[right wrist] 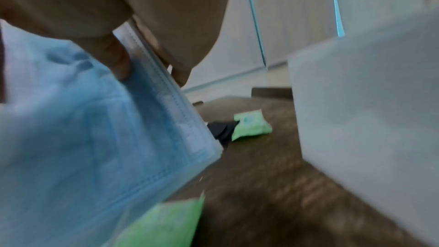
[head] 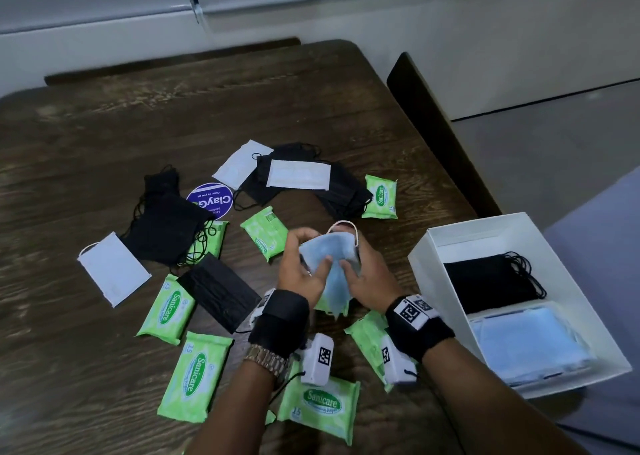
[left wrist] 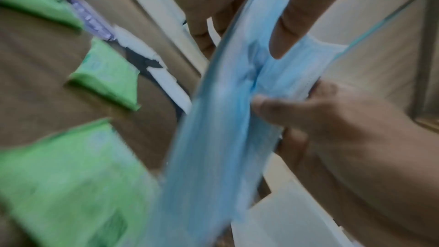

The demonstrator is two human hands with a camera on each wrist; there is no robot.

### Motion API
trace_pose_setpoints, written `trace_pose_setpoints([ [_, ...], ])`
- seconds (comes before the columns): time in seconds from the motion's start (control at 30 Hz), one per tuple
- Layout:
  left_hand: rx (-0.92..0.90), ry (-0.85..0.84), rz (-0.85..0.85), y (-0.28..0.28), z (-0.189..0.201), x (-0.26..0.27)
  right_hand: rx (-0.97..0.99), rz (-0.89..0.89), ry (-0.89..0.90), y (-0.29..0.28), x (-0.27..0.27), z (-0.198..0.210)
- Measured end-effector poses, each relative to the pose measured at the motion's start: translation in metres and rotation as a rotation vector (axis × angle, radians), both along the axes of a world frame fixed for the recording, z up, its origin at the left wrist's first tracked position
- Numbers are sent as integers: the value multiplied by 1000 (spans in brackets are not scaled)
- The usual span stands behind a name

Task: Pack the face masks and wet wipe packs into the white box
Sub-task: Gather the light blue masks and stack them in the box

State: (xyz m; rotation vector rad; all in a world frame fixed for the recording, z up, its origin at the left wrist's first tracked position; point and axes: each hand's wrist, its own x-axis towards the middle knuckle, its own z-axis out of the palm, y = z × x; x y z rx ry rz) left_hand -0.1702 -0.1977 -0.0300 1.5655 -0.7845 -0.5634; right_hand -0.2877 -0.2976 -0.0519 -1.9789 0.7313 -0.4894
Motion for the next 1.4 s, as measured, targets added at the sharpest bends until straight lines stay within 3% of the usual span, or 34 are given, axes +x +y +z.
trace_pose_setpoints([
  [0.1, 98, -228, -114, -14, 28, 5, -93, 154, 119, -27, -22, 24],
  [0.2, 254, -500, -251, -37, 48, -9, -93, 207, 107, -47, -48, 54],
  [0.27, 266, -423, -230, -54, 60, -27, -88, 142, 68, -64, -71, 69],
  [0.4, 216, -111, -207, -81, 66, -70, -9, -23, 99, -107, -132, 82],
  [0.67, 309, 115, -112, -107, 41, -166, 445, -205, 145, -144, -243, 67],
  [0.73, 346, 139, -122, -112, 38, -186, 467, -246, 187, -147, -264, 60],
  [0.8, 404, 22, -200, -114, 36, -203, 405, -275, 265, -151, -280, 53],
  [1.0, 713, -603, -650, -128, 31, -246, 116, -212, 701, -158, -300, 46],
  [1.17, 968, -666, -800, -134, 18, -261, 85, -65, 967, -150, -298, 43],
  [1.4, 978, -805, -848, -134, 12, -267, 31, -36, 1037, -137, -295, 32],
])
